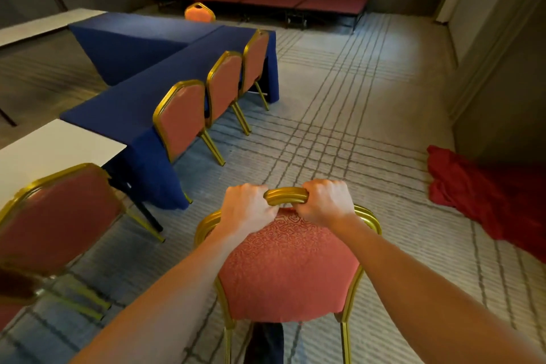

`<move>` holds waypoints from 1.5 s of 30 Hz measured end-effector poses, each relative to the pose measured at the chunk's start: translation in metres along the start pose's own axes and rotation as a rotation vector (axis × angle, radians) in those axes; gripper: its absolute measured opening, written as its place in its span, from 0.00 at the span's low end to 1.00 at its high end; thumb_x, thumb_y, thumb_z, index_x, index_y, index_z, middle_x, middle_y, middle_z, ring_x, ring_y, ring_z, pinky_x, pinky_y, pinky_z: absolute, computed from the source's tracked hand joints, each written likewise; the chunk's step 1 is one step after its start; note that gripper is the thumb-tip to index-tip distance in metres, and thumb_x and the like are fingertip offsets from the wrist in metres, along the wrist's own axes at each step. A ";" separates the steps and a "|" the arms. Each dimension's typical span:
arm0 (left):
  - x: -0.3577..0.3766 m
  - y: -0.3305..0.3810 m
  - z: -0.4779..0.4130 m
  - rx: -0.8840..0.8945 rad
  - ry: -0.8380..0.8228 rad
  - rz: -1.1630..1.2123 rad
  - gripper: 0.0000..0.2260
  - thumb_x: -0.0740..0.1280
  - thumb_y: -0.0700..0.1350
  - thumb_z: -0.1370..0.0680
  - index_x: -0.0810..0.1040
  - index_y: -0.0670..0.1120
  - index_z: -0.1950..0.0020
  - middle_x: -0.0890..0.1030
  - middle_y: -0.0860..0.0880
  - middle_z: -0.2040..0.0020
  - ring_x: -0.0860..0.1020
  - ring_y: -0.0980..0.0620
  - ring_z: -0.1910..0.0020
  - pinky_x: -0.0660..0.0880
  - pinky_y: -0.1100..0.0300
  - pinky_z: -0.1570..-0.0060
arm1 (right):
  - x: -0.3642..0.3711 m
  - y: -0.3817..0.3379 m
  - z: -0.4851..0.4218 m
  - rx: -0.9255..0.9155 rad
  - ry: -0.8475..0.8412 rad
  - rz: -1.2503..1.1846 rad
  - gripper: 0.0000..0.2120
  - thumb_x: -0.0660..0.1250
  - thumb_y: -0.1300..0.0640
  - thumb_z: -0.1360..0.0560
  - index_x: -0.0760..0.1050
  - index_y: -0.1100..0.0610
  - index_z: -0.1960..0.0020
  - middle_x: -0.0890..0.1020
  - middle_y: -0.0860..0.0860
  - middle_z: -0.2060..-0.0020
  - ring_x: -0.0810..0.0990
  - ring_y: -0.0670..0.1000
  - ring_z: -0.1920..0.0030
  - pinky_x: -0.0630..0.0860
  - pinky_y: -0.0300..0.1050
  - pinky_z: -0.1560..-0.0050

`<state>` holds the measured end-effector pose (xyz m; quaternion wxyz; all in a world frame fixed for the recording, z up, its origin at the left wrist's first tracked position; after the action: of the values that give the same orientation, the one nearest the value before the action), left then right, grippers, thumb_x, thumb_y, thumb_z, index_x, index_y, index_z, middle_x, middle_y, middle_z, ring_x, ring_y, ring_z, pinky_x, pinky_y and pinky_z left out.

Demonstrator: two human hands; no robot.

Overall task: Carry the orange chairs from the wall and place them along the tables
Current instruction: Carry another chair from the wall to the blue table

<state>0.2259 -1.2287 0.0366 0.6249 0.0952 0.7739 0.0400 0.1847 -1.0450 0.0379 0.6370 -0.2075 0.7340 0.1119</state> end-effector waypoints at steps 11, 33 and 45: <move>0.058 -0.054 -0.258 0.063 -0.043 0.022 0.15 0.66 0.60 0.24 0.78 0.49 0.61 0.83 0.49 0.62 0.82 0.45 0.59 0.68 0.55 0.62 | 0.030 0.091 -0.236 0.106 -0.059 0.054 0.18 0.62 0.36 0.25 0.77 0.50 0.57 0.84 0.49 0.56 0.83 0.54 0.53 0.74 0.48 0.54; 0.165 -0.038 -0.751 0.135 -0.061 -0.020 0.17 0.67 0.62 0.24 0.71 0.51 0.65 0.80 0.51 0.66 0.81 0.46 0.64 0.66 0.57 0.66 | 0.065 0.371 -0.646 0.121 -0.081 0.014 0.14 0.62 0.37 0.25 0.69 0.48 0.59 0.83 0.48 0.56 0.82 0.52 0.54 0.71 0.47 0.54; 0.246 -0.076 -1.032 0.125 -0.124 0.057 0.17 0.65 0.62 0.23 0.78 0.49 0.58 0.82 0.49 0.61 0.81 0.44 0.59 0.66 0.55 0.63 | 0.112 0.498 -0.908 0.141 -0.143 0.091 0.18 0.60 0.36 0.25 0.78 0.49 0.54 0.84 0.48 0.52 0.82 0.53 0.50 0.73 0.49 0.49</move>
<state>-0.8371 -1.1953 0.0096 0.6631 0.1580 0.7316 0.0035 -0.8561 -1.0101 0.0262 0.6951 -0.1200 0.7012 0.1037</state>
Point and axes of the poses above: each hand's wrist, its own z-axis away from the middle knuckle, its own x-axis out of the palm, y = z × x, the point moved 2 cm from there along -z, towards the middle knuckle
